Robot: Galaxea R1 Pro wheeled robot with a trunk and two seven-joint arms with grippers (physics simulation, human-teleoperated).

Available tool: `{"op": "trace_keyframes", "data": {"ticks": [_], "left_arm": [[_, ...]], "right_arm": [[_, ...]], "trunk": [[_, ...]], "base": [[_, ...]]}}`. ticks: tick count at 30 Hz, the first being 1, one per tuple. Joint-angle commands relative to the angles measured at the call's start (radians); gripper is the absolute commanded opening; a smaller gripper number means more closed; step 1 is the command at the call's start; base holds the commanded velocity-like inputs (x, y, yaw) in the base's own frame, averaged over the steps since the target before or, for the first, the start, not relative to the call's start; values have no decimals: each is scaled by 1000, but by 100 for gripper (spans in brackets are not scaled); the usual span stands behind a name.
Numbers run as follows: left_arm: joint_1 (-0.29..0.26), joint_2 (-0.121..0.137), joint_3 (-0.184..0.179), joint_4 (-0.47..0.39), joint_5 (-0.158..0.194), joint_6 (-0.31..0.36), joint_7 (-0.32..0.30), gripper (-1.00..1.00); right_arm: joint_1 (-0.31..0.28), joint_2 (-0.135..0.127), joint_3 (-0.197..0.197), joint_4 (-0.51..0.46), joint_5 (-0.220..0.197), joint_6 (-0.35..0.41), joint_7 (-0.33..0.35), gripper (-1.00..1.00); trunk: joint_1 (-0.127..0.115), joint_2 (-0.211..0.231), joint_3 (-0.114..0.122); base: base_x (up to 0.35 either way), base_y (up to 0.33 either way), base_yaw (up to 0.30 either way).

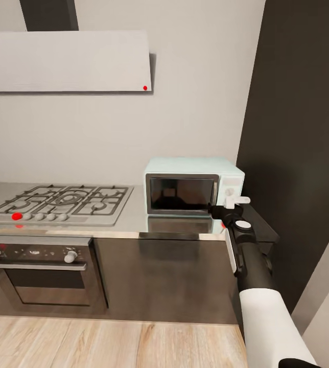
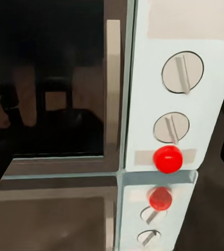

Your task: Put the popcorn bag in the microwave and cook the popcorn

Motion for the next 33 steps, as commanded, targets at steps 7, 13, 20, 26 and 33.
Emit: {"op": "trace_keyframes", "data": {"ticks": [7, 13, 20, 26, 33], "left_arm": [[-1, 5, -8, 0, 11, 0, -3, 100], [-1, 4, -8, 0, 11, 0, -3, 100], [-1, 5, -8, 0, 11, 1, -3, 100], [-1, 5, -8, 0, 11, 0, -3, 100], [-1, 5, -8, 0, 11, 0, -2, 100]], "right_arm": [[-1, 1, 0, -1, 7, 6, 1, 100], [-1, 1, 0, -1, 4, 4, 0, 100], [-1, 1, -1, -1, 7, 4, 0, 100], [-1, 1, -1, -1, 6, 4, 1, 100], [-1, 1, -1, -1, 7, 4, 2, 100]], "trunk": [[0, -1, -1], [0, -1, -1], [0, -1, -1], [0, -1, -1], [0, -1, -1]], "base": [[284, 0, 0], [65, 0, 0], [165, 0, 0], [199, 0, 0], [35, 0, 0]]}}
